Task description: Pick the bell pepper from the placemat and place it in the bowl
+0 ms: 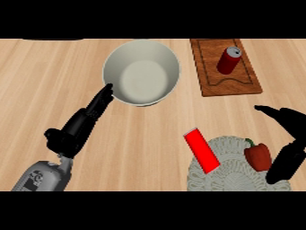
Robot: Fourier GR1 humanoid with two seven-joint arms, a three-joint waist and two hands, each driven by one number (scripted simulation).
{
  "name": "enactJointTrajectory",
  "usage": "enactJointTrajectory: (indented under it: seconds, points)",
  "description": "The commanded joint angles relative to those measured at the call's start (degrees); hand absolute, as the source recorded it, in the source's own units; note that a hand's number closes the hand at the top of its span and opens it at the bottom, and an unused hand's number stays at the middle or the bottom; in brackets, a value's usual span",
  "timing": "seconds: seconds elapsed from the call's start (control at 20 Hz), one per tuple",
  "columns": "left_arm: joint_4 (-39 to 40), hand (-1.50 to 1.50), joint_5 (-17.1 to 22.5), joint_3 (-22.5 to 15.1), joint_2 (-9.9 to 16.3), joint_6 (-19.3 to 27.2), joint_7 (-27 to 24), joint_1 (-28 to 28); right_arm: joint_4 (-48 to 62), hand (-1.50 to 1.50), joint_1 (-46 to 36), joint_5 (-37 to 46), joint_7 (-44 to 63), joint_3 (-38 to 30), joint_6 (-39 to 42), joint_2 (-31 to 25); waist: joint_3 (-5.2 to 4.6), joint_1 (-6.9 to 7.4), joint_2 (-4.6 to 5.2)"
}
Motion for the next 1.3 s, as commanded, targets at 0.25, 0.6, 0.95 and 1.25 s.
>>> enactJointTrajectory:
  seconds: [0.25,0.6,0.95,1.25]
  points:
    - [1.0,0.0,-3.3,1.2,-2.6,-0.4,-0.3,1.3,1.6,-1.5,-2.0,6.2,7.1,2.5,2.1,6.7,0.08,-0.46,-0.05]
    - [-5.5,0.0,-7.0,-1.8,-5.3,1.4,2.2,5.5,-3.7,-1.5,2.6,14.7,5.5,2.4,0.1,7.0,0.1,-0.63,-0.17]
    - [1.4,0.0,-4.2,4.9,-4.7,-3.8,-0.2,1.4,-6.4,-1.5,11.3,26.7,-0.3,2.3,-3.0,6.1,0.08,-1.32,-0.12]
    - [-5.6,0.0,-4.6,6.4,-3.4,-5.5,5.1,3.8,5.5,-1.5,12.6,34.0,-8.6,0.1,-5.2,10.9,0.12,-0.63,-0.06]
